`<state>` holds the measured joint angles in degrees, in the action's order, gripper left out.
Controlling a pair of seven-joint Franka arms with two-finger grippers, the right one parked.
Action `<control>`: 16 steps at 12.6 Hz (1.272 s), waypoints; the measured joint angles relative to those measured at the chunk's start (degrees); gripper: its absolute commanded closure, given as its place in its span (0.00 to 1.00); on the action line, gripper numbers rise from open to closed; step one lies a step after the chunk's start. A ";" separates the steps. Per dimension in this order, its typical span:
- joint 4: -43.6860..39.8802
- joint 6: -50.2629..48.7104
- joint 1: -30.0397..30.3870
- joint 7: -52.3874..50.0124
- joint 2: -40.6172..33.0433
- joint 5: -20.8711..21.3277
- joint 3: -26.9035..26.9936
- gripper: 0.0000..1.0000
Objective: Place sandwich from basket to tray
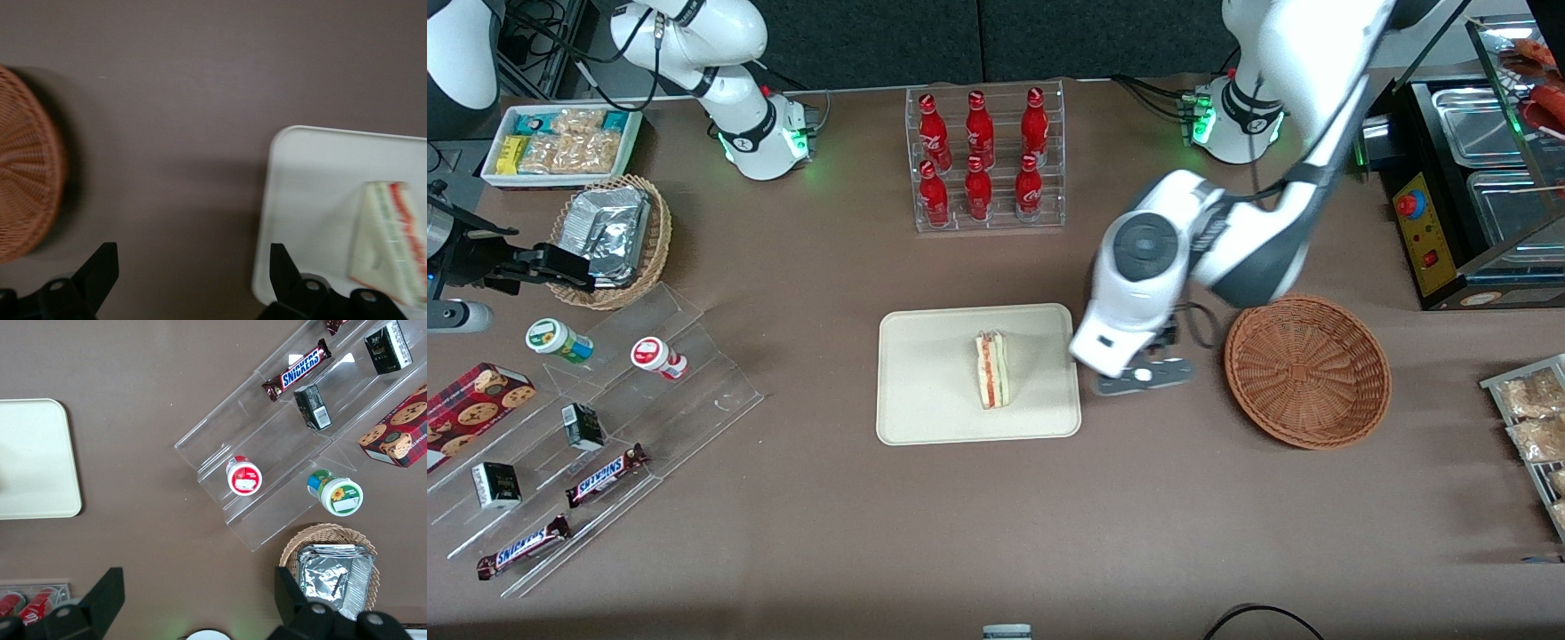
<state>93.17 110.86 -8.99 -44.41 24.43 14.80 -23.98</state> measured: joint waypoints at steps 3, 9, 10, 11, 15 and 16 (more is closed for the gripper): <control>10.04 4.18 8.84 13.14 -6.12 -2.47 0.08 0.00; 23.60 8.70 24.72 36.97 -17.35 -6.22 0.33 0.00; 24.36 8.61 26.68 39.98 -19.26 -8.14 0.38 0.00; 24.76 7.96 28.23 41.84 -21.17 -9.49 0.41 0.00; 19.58 -2.63 29.22 42.51 -26.75 -12.17 1.08 0.00; 17.23 -5.52 29.22 42.55 -27.21 -12.82 1.27 0.00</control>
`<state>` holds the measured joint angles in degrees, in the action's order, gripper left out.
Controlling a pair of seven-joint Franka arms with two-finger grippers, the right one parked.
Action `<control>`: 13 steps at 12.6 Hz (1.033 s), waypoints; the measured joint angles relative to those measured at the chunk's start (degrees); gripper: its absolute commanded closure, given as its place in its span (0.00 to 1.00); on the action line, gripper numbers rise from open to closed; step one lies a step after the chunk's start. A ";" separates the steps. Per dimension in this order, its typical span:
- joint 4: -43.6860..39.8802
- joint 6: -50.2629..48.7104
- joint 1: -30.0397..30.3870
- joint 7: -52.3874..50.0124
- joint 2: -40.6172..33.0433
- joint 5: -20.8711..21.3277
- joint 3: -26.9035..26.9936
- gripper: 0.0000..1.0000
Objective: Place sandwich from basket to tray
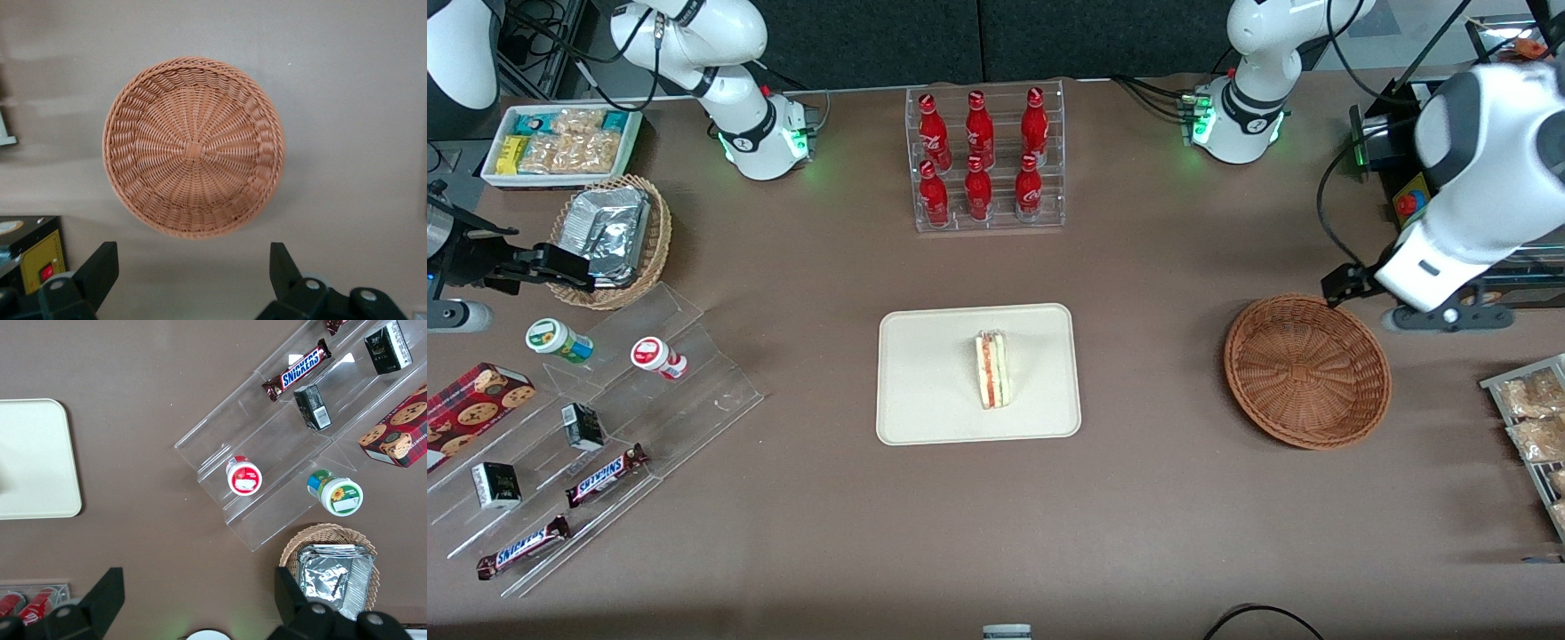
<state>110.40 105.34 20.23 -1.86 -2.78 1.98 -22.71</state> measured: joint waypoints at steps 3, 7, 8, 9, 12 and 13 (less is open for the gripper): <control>-4.74 -3.97 0.00 0.01 -0.26 -0.31 0.32 0.00; -8.45 -6.87 -0.10 0.02 -0.59 -0.35 1.78 0.00; -8.89 -7.11 -0.71 0.14 -0.62 -0.44 2.81 0.00; -8.99 -7.13 -2.96 0.30 -0.62 -0.69 5.17 0.00; -8.98 -7.20 -16.04 0.32 -0.59 -0.99 18.19 0.00; -8.98 -7.23 -17.81 0.32 -0.59 -1.01 19.95 0.00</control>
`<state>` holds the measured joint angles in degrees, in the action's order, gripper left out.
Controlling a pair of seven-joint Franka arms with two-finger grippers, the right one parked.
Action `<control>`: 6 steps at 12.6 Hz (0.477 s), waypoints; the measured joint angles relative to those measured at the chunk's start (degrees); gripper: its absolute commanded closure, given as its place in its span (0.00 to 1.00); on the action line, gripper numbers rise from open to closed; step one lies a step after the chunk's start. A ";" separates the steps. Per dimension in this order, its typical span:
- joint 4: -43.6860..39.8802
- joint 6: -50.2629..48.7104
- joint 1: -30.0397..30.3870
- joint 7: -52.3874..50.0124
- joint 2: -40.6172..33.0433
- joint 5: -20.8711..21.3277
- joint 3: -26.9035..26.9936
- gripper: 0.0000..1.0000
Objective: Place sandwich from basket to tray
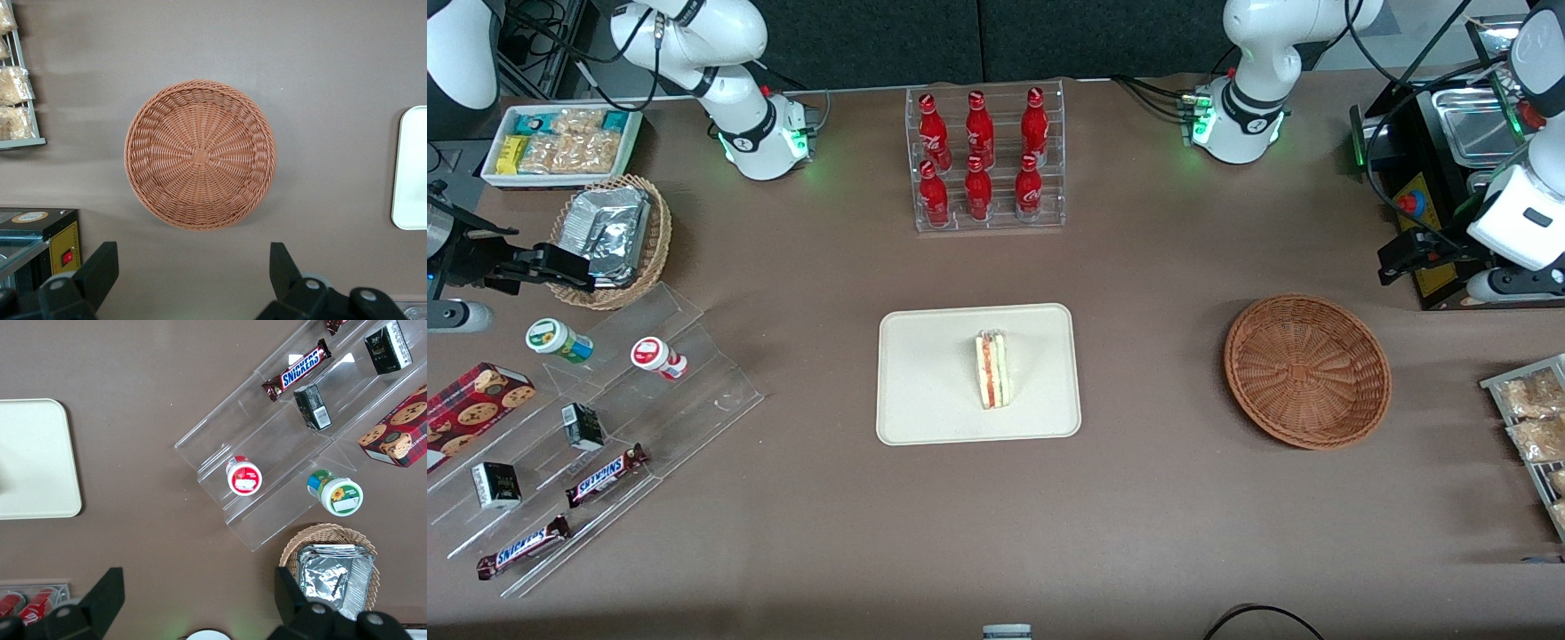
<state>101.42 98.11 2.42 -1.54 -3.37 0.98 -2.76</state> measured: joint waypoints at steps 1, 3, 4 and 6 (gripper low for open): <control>0.00 -0.02 -0.57 0.00 0.00 -0.02 0.56 0.00; 0.00 -0.04 -0.71 0.00 0.00 -0.05 0.60 0.00; 0.00 -0.06 -0.78 0.00 0.00 -0.07 0.61 0.00; -0.01 -0.26 -1.06 0.00 -0.01 -0.10 0.60 0.00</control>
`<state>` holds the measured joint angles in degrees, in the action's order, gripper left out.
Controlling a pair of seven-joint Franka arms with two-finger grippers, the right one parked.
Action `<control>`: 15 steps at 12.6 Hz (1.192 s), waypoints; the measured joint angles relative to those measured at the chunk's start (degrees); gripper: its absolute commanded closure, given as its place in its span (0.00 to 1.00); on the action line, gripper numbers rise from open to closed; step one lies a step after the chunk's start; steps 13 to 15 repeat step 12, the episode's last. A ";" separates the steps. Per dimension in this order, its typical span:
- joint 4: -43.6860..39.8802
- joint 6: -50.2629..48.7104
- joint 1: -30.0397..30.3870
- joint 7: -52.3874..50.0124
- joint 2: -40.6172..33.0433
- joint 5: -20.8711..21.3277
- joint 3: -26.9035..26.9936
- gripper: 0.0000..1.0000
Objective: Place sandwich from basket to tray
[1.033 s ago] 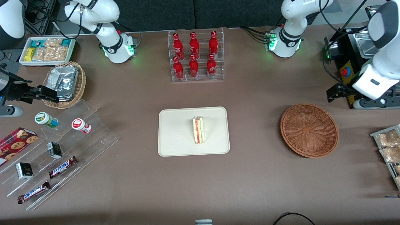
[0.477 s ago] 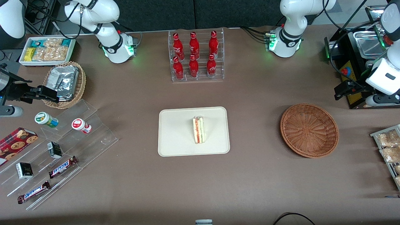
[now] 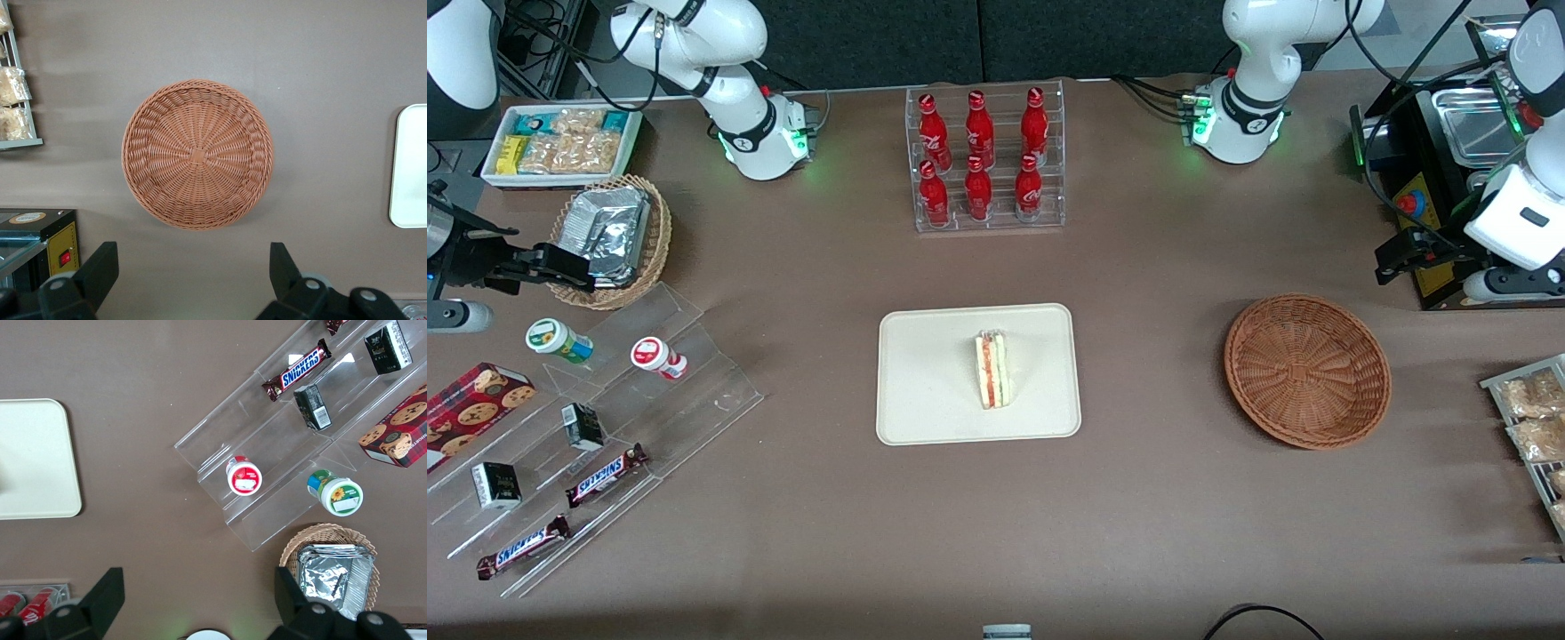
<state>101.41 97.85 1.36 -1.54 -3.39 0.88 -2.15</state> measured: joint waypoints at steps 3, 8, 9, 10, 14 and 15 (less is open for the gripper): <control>-1.71 -2.94 -0.19 0.00 -0.36 -0.07 0.00 0.00; -5.32 -6.31 -0.54 0.02 -1.01 -0.10 -0.02 0.00; -5.62 -6.99 -0.56 0.12 -1.00 -0.10 -0.02 0.00; -5.90 -7.53 -0.57 0.29 -1.01 -0.10 -0.02 0.00; -6.32 -7.84 -0.62 0.40 -1.01 -0.10 -0.02 0.00; -6.32 -7.84 -0.62 0.40 -1.01 -0.10 -0.02 0.00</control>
